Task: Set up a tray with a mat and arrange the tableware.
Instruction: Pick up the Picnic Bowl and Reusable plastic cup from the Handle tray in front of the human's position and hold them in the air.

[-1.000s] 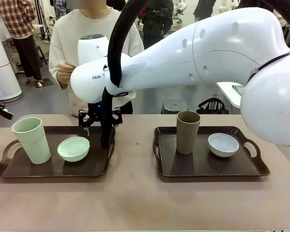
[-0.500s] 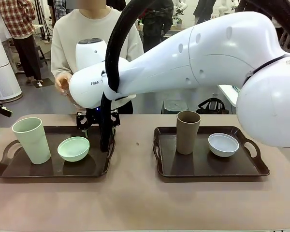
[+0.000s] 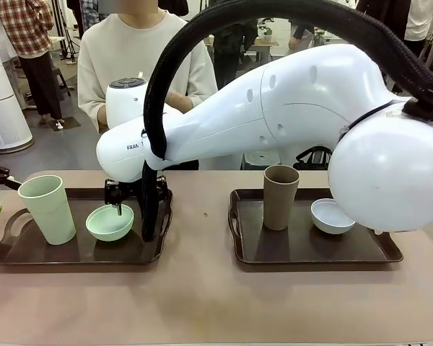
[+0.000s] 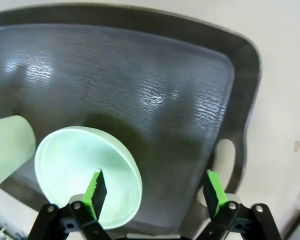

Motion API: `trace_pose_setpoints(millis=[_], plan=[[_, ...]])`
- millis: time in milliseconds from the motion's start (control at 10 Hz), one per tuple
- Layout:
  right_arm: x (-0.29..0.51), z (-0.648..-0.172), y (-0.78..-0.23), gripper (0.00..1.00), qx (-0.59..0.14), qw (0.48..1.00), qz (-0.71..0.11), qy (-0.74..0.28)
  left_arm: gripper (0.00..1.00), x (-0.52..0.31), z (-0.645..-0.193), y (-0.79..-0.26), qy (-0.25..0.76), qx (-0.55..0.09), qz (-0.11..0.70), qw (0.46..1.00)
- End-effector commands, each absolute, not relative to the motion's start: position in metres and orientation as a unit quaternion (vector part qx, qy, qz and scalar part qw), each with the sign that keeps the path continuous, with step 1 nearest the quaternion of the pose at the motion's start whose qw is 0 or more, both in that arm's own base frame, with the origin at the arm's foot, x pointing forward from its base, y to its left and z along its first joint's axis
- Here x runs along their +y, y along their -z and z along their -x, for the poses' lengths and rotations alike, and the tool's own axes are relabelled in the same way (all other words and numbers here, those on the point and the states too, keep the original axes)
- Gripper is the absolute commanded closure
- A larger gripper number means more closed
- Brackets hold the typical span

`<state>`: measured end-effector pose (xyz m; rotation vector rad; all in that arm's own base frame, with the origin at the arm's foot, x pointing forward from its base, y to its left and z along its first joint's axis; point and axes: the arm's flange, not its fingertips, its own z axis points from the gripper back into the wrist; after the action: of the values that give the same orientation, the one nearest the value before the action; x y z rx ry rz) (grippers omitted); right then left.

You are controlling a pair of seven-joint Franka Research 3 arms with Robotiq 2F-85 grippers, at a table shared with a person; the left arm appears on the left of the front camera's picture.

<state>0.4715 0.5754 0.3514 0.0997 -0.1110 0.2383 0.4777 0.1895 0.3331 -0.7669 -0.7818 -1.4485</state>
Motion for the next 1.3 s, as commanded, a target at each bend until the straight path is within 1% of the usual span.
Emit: trace_pose_setpoints(millis=[0, 500, 1200], plan=[[0.589, -0.473, -0.347, 0.0, -0.055, 0.991, -0.054, -0.111, 0.0, 0.196, -0.485, -0.334, 0.635, -0.327, 0.347, 0.608], [0.601, -0.471, -0.33, 0.0, -0.05, 0.99, -0.06, -0.119, 0.0, 0.181, -0.492, -0.306, 0.621, -0.315, 0.376, 0.611], [0.594, -0.47, -0.328, 0.0, -0.052, 0.987, -0.078, -0.133, 0.0, 0.139, -0.498, -0.294, 0.604, -0.317, 0.37, 0.63]])
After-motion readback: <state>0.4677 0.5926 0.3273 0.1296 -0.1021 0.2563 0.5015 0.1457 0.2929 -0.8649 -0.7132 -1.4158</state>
